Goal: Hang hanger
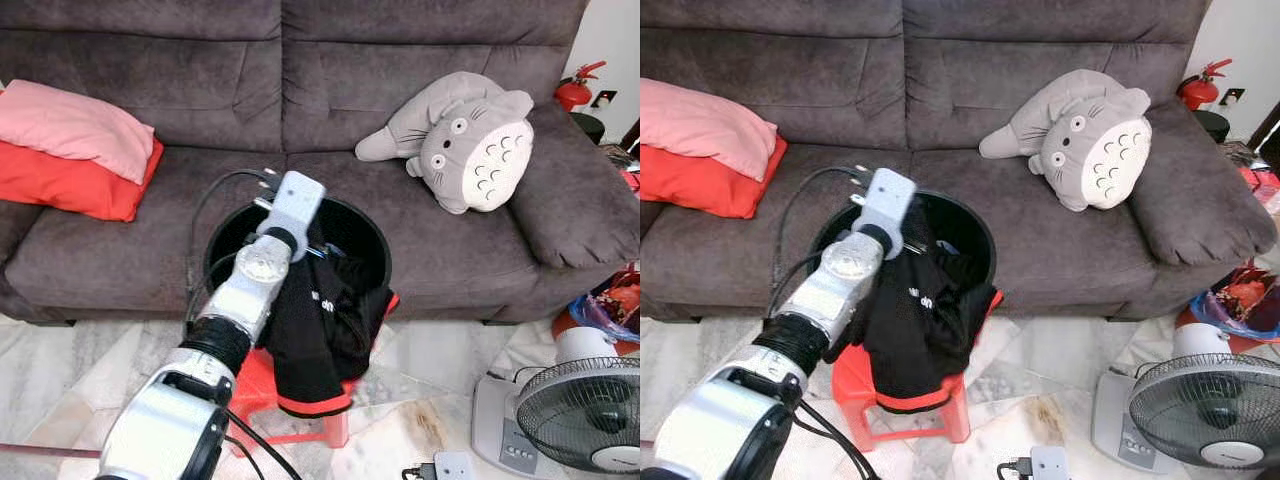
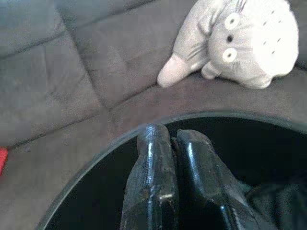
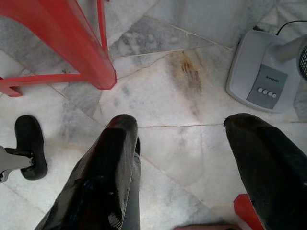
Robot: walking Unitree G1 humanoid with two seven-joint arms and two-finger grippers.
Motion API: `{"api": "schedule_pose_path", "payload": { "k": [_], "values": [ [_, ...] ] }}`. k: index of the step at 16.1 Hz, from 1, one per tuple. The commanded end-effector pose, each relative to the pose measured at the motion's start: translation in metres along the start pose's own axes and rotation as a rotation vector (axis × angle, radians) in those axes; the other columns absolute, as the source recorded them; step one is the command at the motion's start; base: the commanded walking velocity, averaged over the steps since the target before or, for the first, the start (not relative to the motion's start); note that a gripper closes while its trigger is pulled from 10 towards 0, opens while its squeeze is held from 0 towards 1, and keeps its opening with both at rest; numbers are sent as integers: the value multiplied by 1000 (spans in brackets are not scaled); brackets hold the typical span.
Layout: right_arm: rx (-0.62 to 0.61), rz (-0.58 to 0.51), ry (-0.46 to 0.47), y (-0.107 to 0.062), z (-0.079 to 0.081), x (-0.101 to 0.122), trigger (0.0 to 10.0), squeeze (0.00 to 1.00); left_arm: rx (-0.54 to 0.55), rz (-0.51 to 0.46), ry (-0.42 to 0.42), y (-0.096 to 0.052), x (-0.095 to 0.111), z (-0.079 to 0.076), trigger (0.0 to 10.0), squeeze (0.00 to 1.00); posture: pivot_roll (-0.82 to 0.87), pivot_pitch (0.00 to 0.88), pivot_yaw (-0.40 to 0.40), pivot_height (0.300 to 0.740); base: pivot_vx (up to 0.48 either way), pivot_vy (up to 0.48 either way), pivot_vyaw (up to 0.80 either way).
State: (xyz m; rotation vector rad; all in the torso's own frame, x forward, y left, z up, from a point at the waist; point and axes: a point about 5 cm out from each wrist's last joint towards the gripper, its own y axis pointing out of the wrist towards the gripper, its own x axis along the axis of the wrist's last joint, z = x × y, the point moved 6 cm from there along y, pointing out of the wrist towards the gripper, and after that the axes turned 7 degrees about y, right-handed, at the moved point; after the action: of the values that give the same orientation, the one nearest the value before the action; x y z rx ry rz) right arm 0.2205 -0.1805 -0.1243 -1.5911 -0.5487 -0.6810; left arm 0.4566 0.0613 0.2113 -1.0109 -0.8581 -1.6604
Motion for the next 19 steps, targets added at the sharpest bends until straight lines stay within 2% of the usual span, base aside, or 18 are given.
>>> {"api": "schedule_pose_path", "payload": {
  "k": [1,5,8,10,14,15,16,18,19],
  "values": [
    [-11,31,4,-3,-4,-10,10000,0,14,-2,17,3,5,3,0,0,-71,202,-26,740,0,0,0],
    [-21,33,-1,-3,-8,-11,10000,0,91,-32,13,10,19,5,0,0,-81,202,-30,740,0,0,0],
    [-34,36,-10,-3,-12,-13,10000,0,126,-78,-16,14,35,-1,0,0,-82,200,-31,740,0,0,0],
    [-43,43,-12,-4,-16,-15,10000,0,83,-113,-13,15,47,-22,0,0,-86,199,-30,740,0,0,0],
    [-57,47,-17,-4,-18,-17,10000,0,94,-158,-49,17,64,-30,0,0,-95,195,-26,740,0,0,0],
    [-57,48,-20,-4,-19,-17,10000,0,-1,-148,-61,18,65,-46,0,0,-90,193,-28,740,0,0,0],
    [-58,49,-21,-4,-19,-17,10000,0,-93,-159,-30,17,68,-64,0,0,-88,191,-28,740,0,0,0],
    [-55,50,-22,-4,-19,-17,10000,0,-154,-153,-5,15,67,-78,0,0,-88,191,-28,740,0,0,0],
    [-51,50,-22,-4,-18,-17,10000,0,-184,-133,11,15,63,-86,4824,0,-91,190,-28,740,0,0,0]
  ]
}}
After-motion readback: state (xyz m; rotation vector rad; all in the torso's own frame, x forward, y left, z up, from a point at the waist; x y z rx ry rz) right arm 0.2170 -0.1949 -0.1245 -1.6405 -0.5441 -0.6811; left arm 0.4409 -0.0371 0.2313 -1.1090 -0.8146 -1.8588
